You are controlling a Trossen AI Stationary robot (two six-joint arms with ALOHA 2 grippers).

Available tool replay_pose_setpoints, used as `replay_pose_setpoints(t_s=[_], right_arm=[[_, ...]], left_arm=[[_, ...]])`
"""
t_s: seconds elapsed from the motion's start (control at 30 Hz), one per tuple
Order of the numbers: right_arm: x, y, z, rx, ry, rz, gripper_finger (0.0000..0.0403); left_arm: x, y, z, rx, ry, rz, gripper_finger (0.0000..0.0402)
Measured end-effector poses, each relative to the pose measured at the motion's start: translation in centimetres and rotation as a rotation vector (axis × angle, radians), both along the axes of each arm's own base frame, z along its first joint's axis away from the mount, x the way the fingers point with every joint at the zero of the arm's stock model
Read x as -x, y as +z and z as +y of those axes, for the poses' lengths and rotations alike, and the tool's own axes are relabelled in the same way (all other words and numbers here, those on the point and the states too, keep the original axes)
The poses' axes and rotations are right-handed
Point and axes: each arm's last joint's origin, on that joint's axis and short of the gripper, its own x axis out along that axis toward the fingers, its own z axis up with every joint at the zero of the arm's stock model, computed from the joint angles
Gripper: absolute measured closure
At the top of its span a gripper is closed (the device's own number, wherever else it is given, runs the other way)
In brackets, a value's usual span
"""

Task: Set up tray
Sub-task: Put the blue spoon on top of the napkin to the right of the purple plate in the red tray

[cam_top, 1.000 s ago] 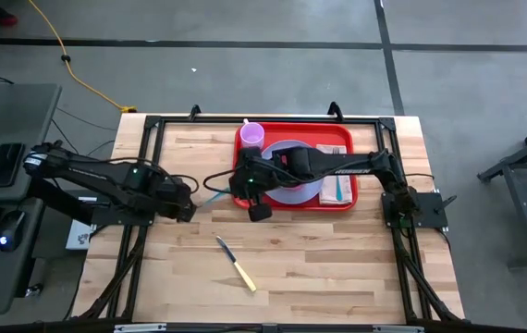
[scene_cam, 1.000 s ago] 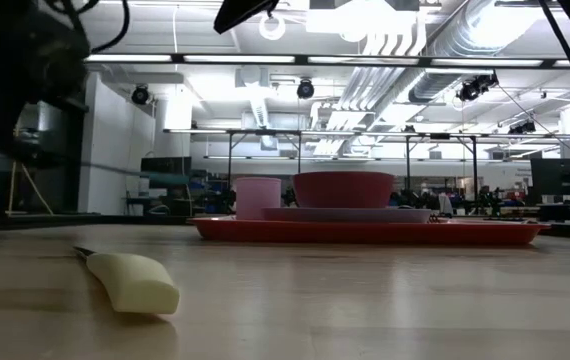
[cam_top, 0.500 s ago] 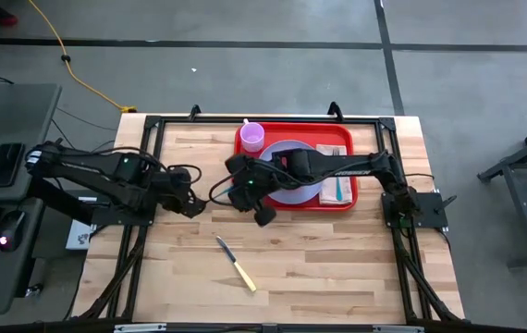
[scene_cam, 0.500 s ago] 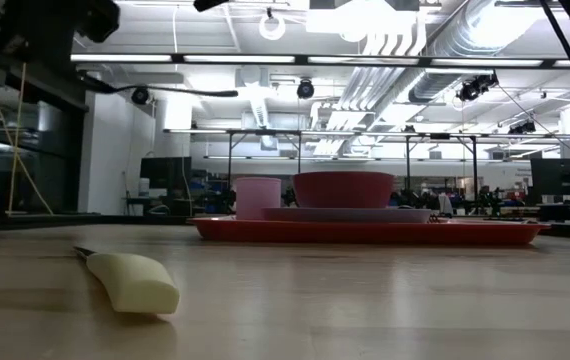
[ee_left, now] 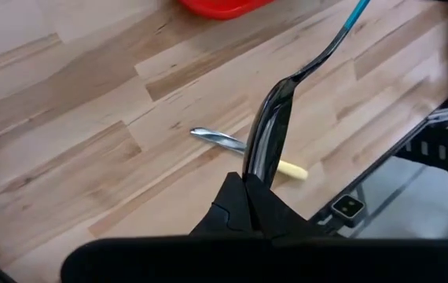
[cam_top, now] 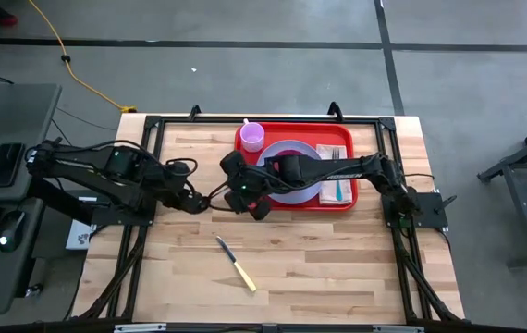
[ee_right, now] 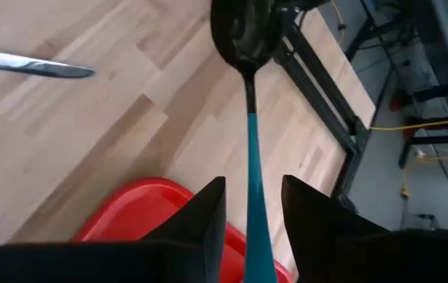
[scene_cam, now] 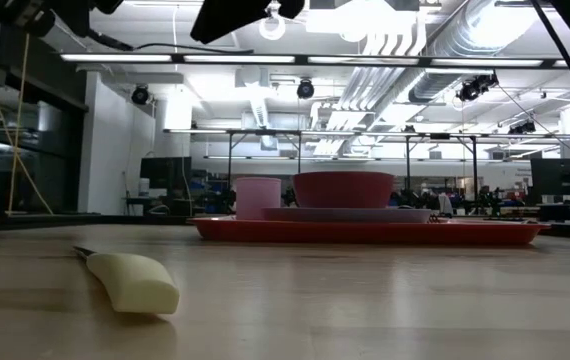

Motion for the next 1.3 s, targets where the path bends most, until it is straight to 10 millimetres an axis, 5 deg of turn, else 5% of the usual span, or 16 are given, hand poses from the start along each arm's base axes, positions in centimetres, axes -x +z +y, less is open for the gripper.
replay_pose_setpoints(t_s=[1.3], right_arm=[[-1.7,-2.7,1.3,0.122,-0.009,0.025,0.0304]], left_arm=[[-2.1,-0.2,-0.5,0.053,0.020,-0.058,0.0397]])
